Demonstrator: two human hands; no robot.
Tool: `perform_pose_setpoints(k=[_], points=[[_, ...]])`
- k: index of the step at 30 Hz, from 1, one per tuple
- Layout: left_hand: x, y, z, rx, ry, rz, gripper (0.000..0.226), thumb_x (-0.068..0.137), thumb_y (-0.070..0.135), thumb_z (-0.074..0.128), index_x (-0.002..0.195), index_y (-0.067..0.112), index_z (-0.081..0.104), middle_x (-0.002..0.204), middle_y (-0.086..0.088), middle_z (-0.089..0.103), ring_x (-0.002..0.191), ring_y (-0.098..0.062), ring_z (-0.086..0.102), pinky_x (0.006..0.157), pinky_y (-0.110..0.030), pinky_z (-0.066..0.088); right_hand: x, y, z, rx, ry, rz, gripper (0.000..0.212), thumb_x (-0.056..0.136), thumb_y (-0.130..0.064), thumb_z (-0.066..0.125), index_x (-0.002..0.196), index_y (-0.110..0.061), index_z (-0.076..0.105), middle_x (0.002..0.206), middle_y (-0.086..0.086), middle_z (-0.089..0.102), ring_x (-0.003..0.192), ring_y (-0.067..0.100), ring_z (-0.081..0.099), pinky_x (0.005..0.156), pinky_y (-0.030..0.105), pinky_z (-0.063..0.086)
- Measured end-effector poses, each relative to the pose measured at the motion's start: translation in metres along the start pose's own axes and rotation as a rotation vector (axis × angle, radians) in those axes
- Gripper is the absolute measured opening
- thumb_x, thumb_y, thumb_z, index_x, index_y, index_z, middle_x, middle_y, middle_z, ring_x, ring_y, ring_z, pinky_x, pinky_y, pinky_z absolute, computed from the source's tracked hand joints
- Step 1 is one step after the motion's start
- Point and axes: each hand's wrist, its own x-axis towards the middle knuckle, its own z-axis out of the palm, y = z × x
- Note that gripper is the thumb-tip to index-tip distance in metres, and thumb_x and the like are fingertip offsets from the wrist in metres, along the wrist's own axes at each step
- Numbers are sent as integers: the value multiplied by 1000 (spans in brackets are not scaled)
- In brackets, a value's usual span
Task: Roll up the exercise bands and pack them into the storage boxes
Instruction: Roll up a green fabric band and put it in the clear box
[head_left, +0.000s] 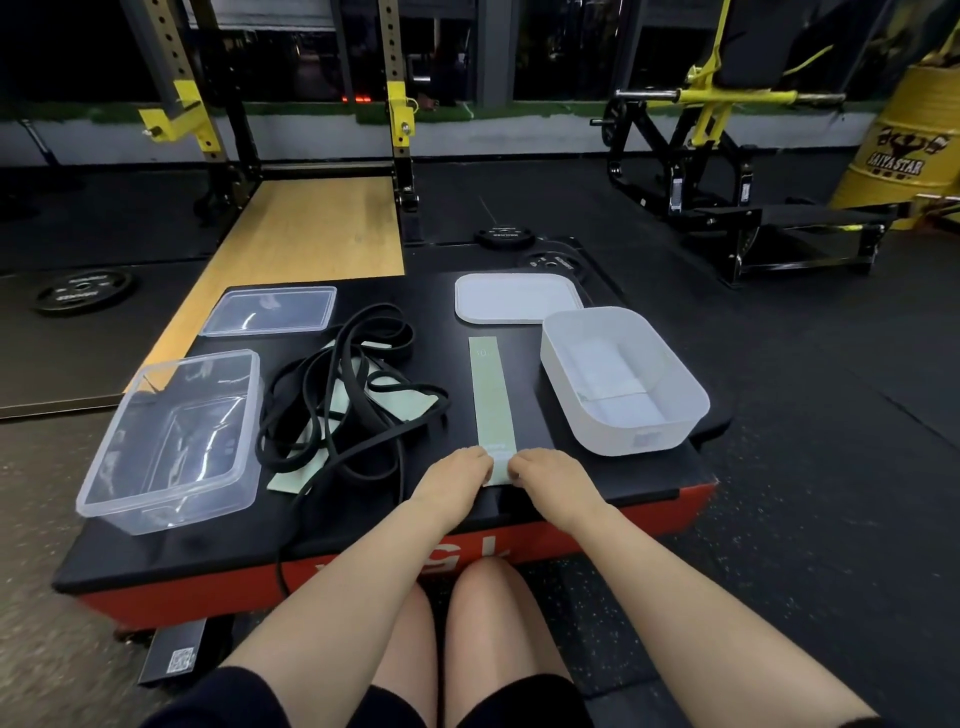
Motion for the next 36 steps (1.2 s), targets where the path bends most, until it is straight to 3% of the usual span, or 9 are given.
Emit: perform_pose_setpoints(k=[4,7,10,15,19,22,28,36], points=[[-2,-2,3,-55,-6,-3,29,78,-12,43,86,14,51,106,-6,53,95,-23,51,76,-34,43,-1,-1,2,-11,34,-27,17,86,2,46,97,-6,57,98,11,58,92,30,52,66,31,26],[-1,2,5,-101,16,-37,9,90,7,50,98,11,54,108,-5,54,97,-22,51,80,-35,44,0,-3,-2,-26,20,-27,20,86,4,44,101,-4,55,103,12,56,96,31,51,67,31,23],[1,6,4,-140,41,-71,19,90,18,57,105,12,48,108,-4,55,100,-24,51,82,-37,46,0,-5,-8,-39,10,-18,27,84,6,43,107,-4,54,109,13,54,100,31,51,69,31,23],[8,10,7,-152,103,-118,24,93,16,52,116,16,46,109,-4,55,102,-24,51,80,-38,47,1,-3,-3,-21,37,-21,27,85,6,44,109,-3,55,109,13,54,99,31,50,68,31,23],[10,8,12,-104,124,-91,12,95,18,49,100,11,58,105,-5,54,102,-21,48,78,-33,43,-1,2,8,80,57,-8,14,92,-6,46,103,-5,56,105,9,55,97,29,50,68,29,25],[11,4,15,-166,142,-102,11,94,17,51,95,10,59,100,-5,56,99,-22,50,81,-34,43,-4,5,11,172,60,9,17,93,-19,53,105,-8,55,109,4,56,100,25,49,75,30,34],[2,2,10,-182,133,-102,10,95,14,48,85,16,50,96,-5,58,86,-19,46,74,-31,38,-7,-1,18,301,177,65,11,92,-15,54,99,-9,60,101,3,61,94,24,53,76,29,35],[-13,0,12,-99,115,-4,7,97,16,45,93,16,50,97,-6,58,80,-20,45,69,-28,33,-24,-4,21,449,224,18,9,90,-13,56,91,-9,65,89,0,64,84,20,55,76,29,41]])
